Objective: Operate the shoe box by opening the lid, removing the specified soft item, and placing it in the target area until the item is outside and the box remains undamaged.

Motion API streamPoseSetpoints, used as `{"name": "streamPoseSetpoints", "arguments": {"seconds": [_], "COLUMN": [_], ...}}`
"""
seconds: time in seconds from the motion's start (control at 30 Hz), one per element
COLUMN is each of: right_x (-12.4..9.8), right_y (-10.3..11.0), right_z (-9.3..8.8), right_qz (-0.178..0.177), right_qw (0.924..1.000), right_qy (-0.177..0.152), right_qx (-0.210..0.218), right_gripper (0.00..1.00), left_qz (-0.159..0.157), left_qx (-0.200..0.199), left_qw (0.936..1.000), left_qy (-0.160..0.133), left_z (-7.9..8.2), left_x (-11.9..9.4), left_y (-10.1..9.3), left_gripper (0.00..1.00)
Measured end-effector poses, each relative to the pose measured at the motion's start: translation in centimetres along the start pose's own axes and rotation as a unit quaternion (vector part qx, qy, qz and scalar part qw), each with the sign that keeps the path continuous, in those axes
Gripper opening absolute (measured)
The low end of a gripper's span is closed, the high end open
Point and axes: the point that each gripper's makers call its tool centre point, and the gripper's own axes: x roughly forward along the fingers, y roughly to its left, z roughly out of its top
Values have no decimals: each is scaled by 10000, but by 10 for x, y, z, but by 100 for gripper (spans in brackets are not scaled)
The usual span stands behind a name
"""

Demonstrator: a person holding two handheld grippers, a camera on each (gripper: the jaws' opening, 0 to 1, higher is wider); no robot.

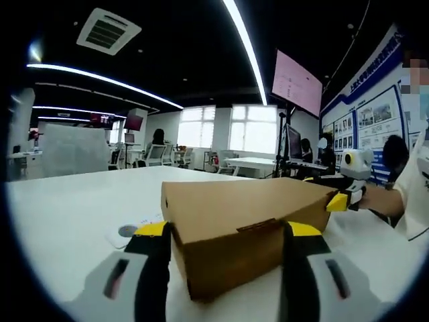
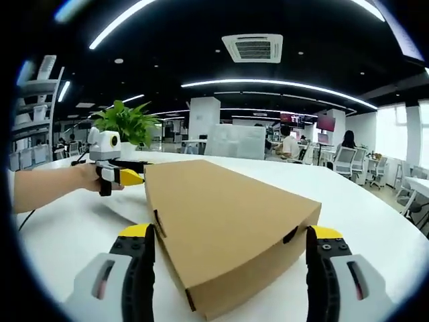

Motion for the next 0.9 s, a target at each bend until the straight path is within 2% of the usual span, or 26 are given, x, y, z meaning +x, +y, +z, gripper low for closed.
{"name": "streamPoseSetpoints", "arguments": {"seconds": [0.1,0.4,0.53,0.63,0.9], "right_x": [2,1,-1,-1,-4], "right_y": [1,3,0,1,1], "right_z": [-2,-2,2,1,1], "right_qz": [-31,-28,139,159,283], "right_qw": [9999,9999,9998,9998,9994], "right_qy": [14,-67,-30,-56,-145], "right_qx": [-143,-112,104,71,118], "right_gripper": [97,96,94,94,90], "left_qz": [12,43,60,100,270], "left_qx": [38,30,-11,-4,-37], "left_qw": [10000,10000,10000,9999,9996], "left_qy": [24,-65,-49,-100,25], "left_z": [-1,-1,0,-1,0], "left_x": [0,-1,-2,-3,-8], "left_y": [-1,0,1,0,-6], "left_gripper": [69,69,68,68,68]}}
